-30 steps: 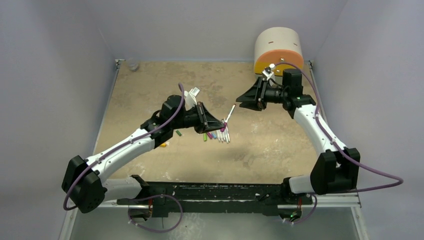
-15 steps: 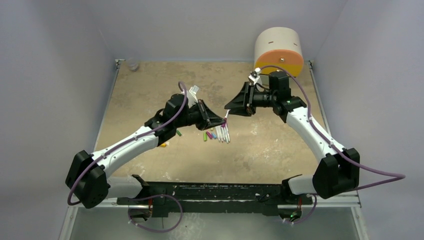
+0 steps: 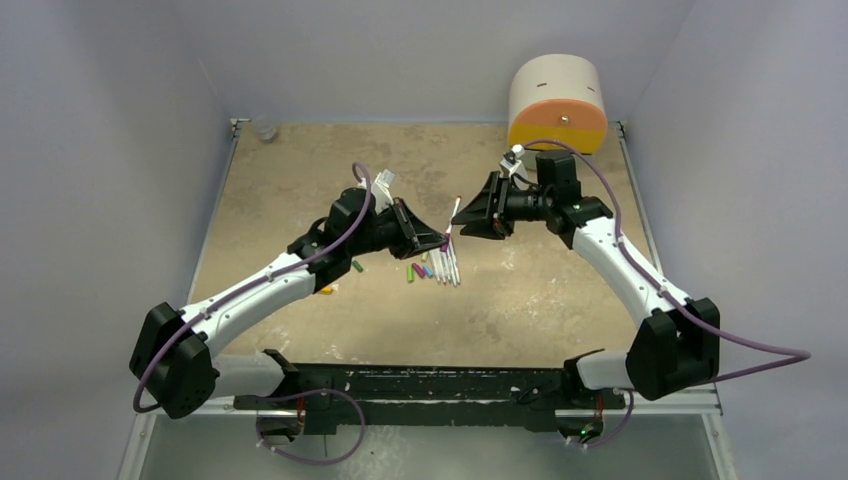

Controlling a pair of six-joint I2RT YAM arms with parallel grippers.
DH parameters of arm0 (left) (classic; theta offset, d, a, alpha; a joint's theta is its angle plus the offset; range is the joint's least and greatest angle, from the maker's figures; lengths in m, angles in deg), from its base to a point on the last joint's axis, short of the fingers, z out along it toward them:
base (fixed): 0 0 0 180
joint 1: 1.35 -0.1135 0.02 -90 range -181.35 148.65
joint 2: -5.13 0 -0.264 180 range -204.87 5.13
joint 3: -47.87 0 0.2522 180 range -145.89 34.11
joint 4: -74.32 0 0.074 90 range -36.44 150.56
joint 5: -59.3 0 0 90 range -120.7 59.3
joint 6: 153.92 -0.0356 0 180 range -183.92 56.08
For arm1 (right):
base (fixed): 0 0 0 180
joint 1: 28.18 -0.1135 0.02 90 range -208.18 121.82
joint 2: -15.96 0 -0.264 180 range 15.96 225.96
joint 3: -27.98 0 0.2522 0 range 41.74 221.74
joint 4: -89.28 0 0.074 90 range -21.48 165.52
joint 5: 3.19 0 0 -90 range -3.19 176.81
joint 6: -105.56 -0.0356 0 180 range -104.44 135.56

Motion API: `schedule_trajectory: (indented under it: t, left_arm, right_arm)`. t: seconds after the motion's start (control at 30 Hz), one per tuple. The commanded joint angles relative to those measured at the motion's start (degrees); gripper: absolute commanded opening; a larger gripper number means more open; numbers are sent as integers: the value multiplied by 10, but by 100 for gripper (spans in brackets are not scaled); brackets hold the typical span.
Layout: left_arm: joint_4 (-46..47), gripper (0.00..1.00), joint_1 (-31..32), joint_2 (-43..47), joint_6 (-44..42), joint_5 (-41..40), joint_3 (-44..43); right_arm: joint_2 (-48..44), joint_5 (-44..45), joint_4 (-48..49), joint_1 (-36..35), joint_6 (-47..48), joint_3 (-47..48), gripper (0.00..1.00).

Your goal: Open the pen caps

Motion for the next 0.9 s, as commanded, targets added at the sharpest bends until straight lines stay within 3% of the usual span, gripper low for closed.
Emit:
schedule_trajectory:
  t: [0.0, 0.37, 0.5, 0.6, 0.67, 0.87]
  left_arm:
    - [30, 0, 1, 19, -3, 3, -28]
    - [41, 0, 3, 15, 3, 28, -28]
    - [43, 0, 5, 9, 3, 33, -28]
    - [41, 0, 6, 6, 1, 36, -26]
    - [40, 0, 6, 4, 0, 36, -25]
    - [56, 24, 6, -12, 5, 47, -22]
  right_arm:
    - [11, 13, 26, 2, 6, 1, 49]
    - [62, 8, 80, 1, -20, 23, 44]
    - [70, 2, 103, 1, -32, 25, 28]
    - [70, -5, 117, 1, -41, 25, 4]
    - [69, -8, 116, 1, -42, 27, 0]
    - [60, -15, 127, 1, -52, 15, 0]
